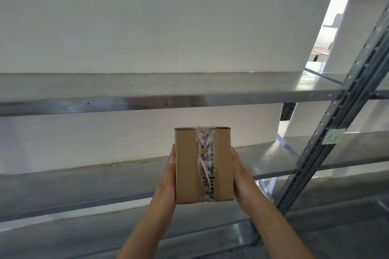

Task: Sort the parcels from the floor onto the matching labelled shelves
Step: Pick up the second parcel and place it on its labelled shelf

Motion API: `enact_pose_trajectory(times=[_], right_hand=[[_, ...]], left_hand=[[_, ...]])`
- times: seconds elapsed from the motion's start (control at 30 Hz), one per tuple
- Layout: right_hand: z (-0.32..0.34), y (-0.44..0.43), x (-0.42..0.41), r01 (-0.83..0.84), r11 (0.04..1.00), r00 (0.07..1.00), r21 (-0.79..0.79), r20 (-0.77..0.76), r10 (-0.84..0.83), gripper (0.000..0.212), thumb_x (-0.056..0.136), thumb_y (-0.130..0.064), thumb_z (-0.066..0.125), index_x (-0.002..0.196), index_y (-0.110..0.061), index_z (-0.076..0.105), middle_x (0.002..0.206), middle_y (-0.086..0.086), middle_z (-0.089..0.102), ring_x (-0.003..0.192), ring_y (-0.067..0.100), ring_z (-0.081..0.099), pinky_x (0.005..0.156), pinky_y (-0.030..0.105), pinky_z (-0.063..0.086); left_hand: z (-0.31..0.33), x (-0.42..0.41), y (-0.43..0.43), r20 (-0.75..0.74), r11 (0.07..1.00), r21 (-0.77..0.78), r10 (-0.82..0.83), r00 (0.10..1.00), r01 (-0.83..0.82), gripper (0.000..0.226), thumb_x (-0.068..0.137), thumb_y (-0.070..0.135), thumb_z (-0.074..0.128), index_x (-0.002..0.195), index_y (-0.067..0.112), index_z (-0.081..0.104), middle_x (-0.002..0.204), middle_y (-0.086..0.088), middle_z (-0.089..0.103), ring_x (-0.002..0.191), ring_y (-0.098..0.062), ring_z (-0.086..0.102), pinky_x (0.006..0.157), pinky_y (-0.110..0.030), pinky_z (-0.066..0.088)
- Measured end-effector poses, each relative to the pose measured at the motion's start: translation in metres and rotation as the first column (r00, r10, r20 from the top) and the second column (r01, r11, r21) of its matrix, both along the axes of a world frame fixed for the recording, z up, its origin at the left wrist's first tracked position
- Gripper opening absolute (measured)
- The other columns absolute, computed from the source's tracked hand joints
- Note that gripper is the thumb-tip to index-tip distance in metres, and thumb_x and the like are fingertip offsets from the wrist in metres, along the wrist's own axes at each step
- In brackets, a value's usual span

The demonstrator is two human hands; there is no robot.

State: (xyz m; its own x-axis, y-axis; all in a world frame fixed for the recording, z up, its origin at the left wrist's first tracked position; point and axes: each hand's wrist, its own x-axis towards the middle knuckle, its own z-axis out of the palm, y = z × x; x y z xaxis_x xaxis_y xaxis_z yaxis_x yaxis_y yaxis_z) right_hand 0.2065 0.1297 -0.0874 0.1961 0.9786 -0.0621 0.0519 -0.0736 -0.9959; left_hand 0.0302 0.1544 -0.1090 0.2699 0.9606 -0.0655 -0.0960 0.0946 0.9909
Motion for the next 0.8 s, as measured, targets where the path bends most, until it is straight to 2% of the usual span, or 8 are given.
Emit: enact_pose_trajectory(times=[0.17,0.33,0.4,0.5,0.6,0.67,0.73,0.8], right_hand=[[0.004,0.000,0.006,-0.009,0.999,1.000,0.033,0.022,0.008,0.036,0.092,-0.073,0.036,0.125,-0.065,0.049,0.141,-0.015,0.052,0.130,0.012,0.054,0.111,0.049,0.042],[0.019,-0.002,0.012,-0.042,0.999,0.993,0.022,0.111,0.039,0.030,0.082,-0.080,0.032,0.110,-0.081,0.044,0.138,-0.021,0.048,0.129,0.011,0.051,0.111,0.050,0.042],[0.025,-0.003,0.013,-0.079,0.996,0.982,0.037,0.173,0.071,0.037,0.083,-0.076,0.028,0.119,-0.083,0.035,0.137,-0.029,0.039,0.130,0.004,0.046,0.111,0.044,0.042],[0.029,-0.002,0.013,-0.130,0.989,0.959,0.064,0.263,0.109,0.049,0.091,-0.066,0.029,0.139,-0.068,0.027,0.138,-0.030,0.031,0.130,-0.005,0.040,0.107,0.028,0.038],[0.032,0.000,0.013,-0.170,0.983,0.929,0.076,0.345,0.134,0.049,0.090,-0.065,0.037,0.138,-0.066,0.033,0.139,-0.031,0.031,0.129,-0.010,0.038,0.094,0.013,0.037],[0.035,0.001,0.012,-0.184,0.979,0.917,0.090,0.374,0.138,0.047,0.088,-0.064,0.042,0.135,-0.066,0.039,0.137,-0.032,0.034,0.128,-0.014,0.037,0.089,0.009,0.037],[0.036,0.002,0.011,-0.160,0.980,0.924,0.120,0.368,0.106,0.043,0.089,-0.060,0.049,0.132,-0.063,0.046,0.135,-0.033,0.039,0.124,-0.018,0.040,0.088,0.008,0.039],[0.034,0.003,0.009,-0.067,0.982,0.947,0.178,0.320,0.007,0.042,0.092,-0.049,0.058,0.132,-0.055,0.051,0.132,-0.030,0.045,0.112,-0.020,0.047,0.081,0.004,0.045]], left_hand=[[0.004,-0.010,0.010,-0.035,0.999,-0.041,-0.012,0.999,0.011,0.069,0.085,0.085,0.034,0.134,0.045,0.060,0.136,0.012,0.067,0.132,-0.011,0.057,0.119,-0.051,0.036],[0.019,-0.020,0.021,0.034,0.990,-0.137,-0.038,0.999,0.042,0.072,0.096,0.067,0.027,0.129,0.018,0.068,0.123,-0.004,0.075,0.121,-0.022,0.067,0.116,-0.049,0.041],[0.022,-0.022,0.020,0.016,0.989,-0.139,-0.053,0.998,0.055,0.078,0.092,0.071,0.027,0.125,0.016,0.071,0.117,-0.009,0.077,0.115,-0.026,0.070,0.112,-0.050,0.045],[0.021,-0.025,0.018,0.044,0.984,-0.153,-0.080,0.996,0.086,0.079,0.089,0.074,0.028,0.118,0.018,0.074,0.111,-0.017,0.077,0.108,-0.033,0.072,0.105,-0.051,0.049],[0.010,-0.026,0.019,0.168,0.967,-0.206,-0.115,0.979,0.149,0.071,0.093,0.071,0.033,0.127,0.021,0.070,0.121,-0.020,0.074,0.116,-0.039,0.067,0.107,-0.058,0.046],[0.000,-0.023,0.020,0.266,0.955,-0.246,-0.098,0.959,0.166,0.062,0.097,0.063,0.038,0.132,0.021,0.067,0.128,-0.018,0.071,0.123,-0.041,0.062,0.110,-0.061,0.043],[-0.009,-0.020,0.018,0.348,0.944,-0.279,-0.073,0.935,0.177,0.054,0.098,0.054,0.044,0.133,0.018,0.067,0.131,-0.019,0.069,0.126,-0.042,0.060,0.107,-0.057,0.046],[-0.015,-0.016,0.014,0.410,0.934,-0.310,-0.038,0.911,0.179,0.051,0.097,0.048,0.049,0.132,0.015,0.067,0.132,-0.020,0.068,0.117,-0.036,0.065,0.095,-0.047,0.055]])
